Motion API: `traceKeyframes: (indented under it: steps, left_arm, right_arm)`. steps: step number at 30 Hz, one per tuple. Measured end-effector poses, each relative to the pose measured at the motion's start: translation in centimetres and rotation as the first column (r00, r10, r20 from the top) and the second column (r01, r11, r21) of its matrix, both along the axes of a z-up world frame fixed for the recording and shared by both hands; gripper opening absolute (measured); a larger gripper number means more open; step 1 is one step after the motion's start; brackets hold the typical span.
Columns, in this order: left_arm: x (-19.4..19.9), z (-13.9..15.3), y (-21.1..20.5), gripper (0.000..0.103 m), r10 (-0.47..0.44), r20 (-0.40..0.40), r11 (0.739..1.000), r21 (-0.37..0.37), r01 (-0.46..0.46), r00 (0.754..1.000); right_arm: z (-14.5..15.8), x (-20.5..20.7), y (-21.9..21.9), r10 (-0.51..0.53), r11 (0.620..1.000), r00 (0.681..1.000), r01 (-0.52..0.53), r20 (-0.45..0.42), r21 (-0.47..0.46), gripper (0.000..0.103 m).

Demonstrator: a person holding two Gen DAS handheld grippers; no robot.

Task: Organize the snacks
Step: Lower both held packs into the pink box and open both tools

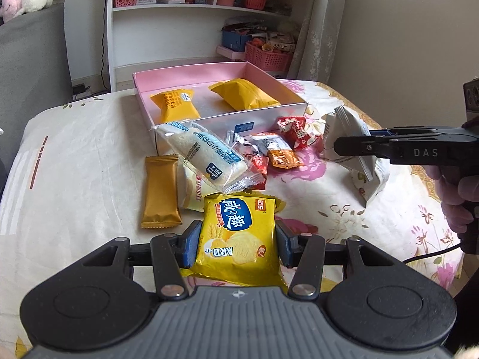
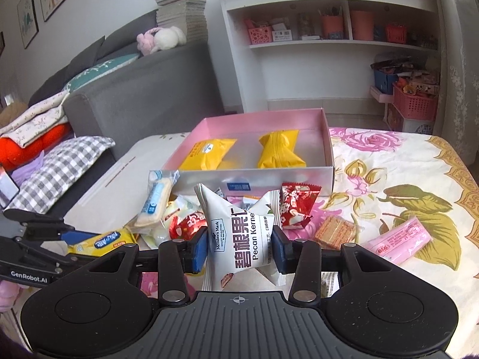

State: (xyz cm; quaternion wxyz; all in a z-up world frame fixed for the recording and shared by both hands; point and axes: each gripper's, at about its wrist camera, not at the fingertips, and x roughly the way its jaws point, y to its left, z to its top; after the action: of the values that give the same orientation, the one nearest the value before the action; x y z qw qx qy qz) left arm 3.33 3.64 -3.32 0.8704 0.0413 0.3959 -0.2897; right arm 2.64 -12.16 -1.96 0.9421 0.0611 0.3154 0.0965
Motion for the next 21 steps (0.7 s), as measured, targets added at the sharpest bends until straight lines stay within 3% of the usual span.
traceKeyframes:
  steps: [13, 21]
  left_arm:
    - [-0.7, 1.0, -1.2, 0.047, -0.056, 0.002, 0.997, -0.048, 0.056, 0.998]
    - [0.9, 1.7, -2.2, 0.047, -0.007, 0.02, 0.998, -0.064, 0.009, 1.0]
  right_arm:
    - [1.3, 0.7, -0.3, -0.025, 0.999, 0.999, 0.024, 0.028, 0.021, 0.042]
    - [2.6, 2.3, -0.4, -0.041, 0.998, 0.998, 0.039, 0.057, 0.043, 0.042]
